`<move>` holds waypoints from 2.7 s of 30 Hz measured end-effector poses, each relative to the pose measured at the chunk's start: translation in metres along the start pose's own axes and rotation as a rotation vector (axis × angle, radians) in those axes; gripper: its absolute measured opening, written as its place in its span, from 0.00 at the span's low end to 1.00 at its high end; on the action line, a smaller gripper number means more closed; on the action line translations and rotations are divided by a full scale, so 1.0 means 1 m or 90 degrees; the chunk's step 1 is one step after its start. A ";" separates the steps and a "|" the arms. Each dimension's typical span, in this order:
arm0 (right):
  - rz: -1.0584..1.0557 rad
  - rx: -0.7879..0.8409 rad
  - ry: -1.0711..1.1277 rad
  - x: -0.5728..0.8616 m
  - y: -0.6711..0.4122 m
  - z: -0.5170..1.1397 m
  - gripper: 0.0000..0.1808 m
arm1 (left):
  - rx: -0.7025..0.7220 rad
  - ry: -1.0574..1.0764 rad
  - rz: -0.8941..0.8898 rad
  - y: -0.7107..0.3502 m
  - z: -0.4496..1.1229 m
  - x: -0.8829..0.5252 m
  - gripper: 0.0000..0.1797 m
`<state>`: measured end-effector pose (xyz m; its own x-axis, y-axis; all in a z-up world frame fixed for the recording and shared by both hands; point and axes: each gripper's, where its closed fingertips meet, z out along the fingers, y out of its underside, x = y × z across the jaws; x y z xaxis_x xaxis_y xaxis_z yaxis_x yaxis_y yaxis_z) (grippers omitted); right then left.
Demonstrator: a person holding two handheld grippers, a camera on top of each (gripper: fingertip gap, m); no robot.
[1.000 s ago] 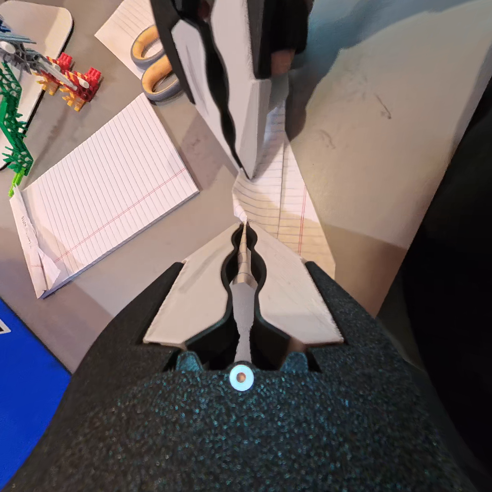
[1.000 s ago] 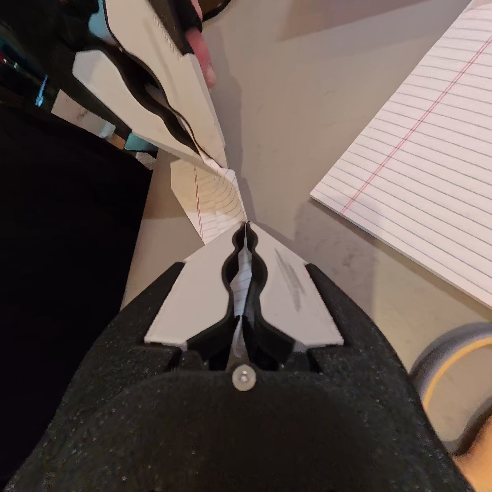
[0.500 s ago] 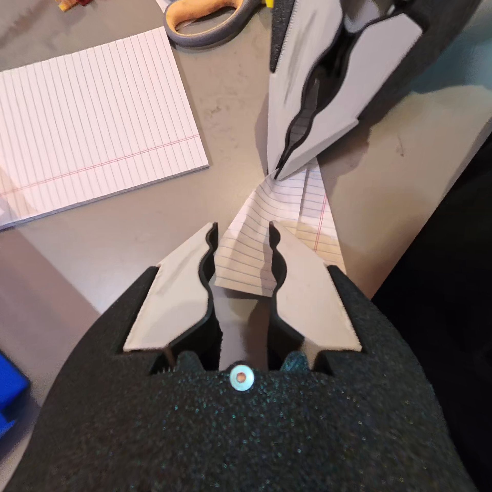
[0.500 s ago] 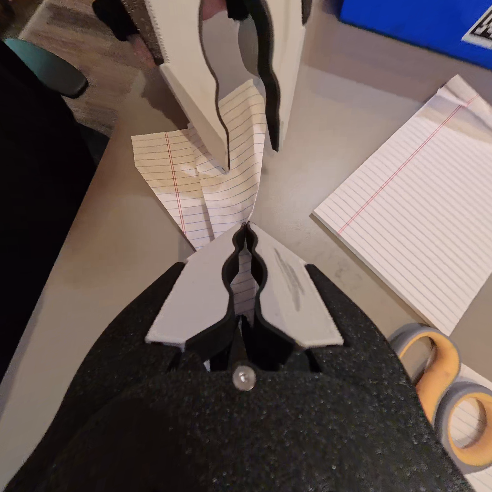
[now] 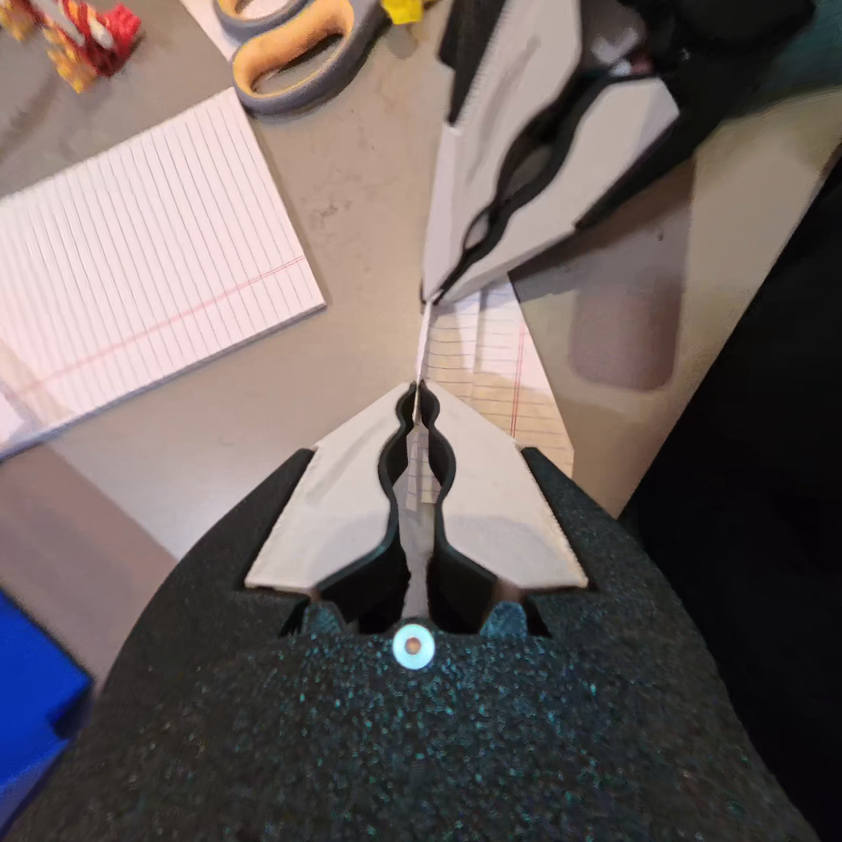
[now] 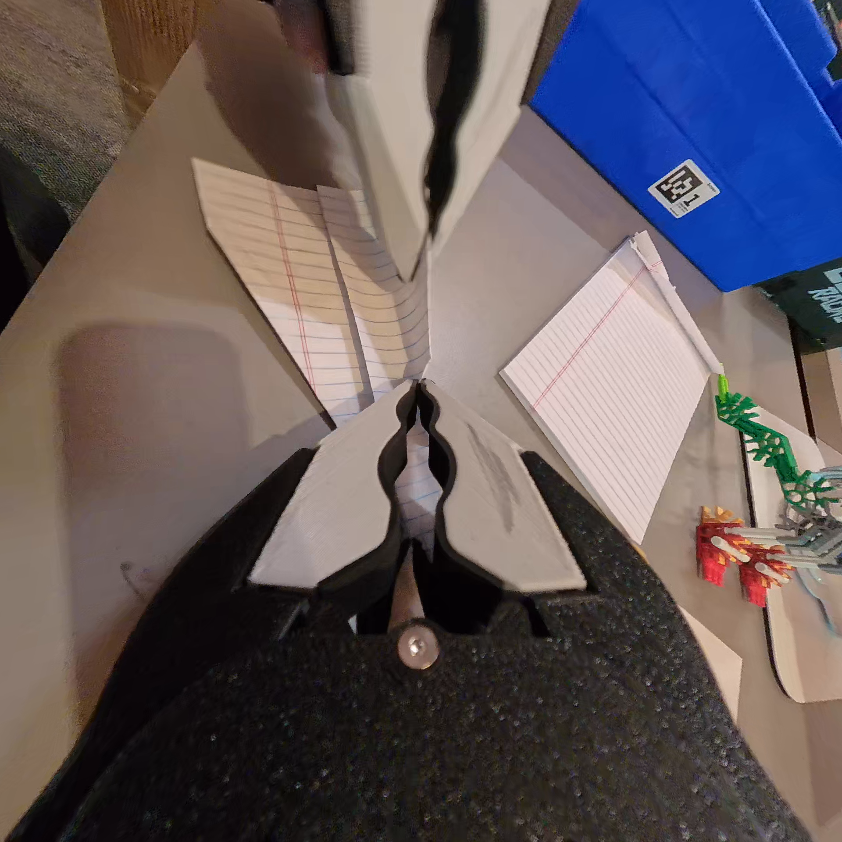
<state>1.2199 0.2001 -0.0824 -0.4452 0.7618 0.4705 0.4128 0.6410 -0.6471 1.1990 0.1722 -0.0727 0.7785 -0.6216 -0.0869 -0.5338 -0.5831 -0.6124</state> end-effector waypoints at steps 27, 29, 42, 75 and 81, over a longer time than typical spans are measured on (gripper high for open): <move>-0.023 -0.020 0.095 0.013 0.006 -0.004 0.00 | -0.011 -0.207 0.166 0.003 0.005 0.025 0.13; -0.014 -0.014 0.079 0.011 0.005 -0.006 0.00 | -0.005 -0.216 0.164 0.004 0.007 0.027 0.10; 0.052 -0.030 -0.064 0.002 0.004 -0.016 0.11 | -0.001 -0.228 0.210 0.004 0.010 0.032 0.02; -0.075 -0.099 0.097 0.005 0.003 -0.009 0.00 | 0.001 -0.268 0.041 0.000 0.017 0.035 0.00; -0.129 -0.108 0.095 0.002 -0.002 -0.008 0.00 | 0.002 -0.262 0.025 0.001 0.018 0.032 0.00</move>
<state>1.2250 0.2011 -0.0754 -0.4154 0.6142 0.6710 0.4606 0.7781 -0.4271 1.2291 0.1612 -0.0901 0.8252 -0.3816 -0.4165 -0.5649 -0.5612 -0.6049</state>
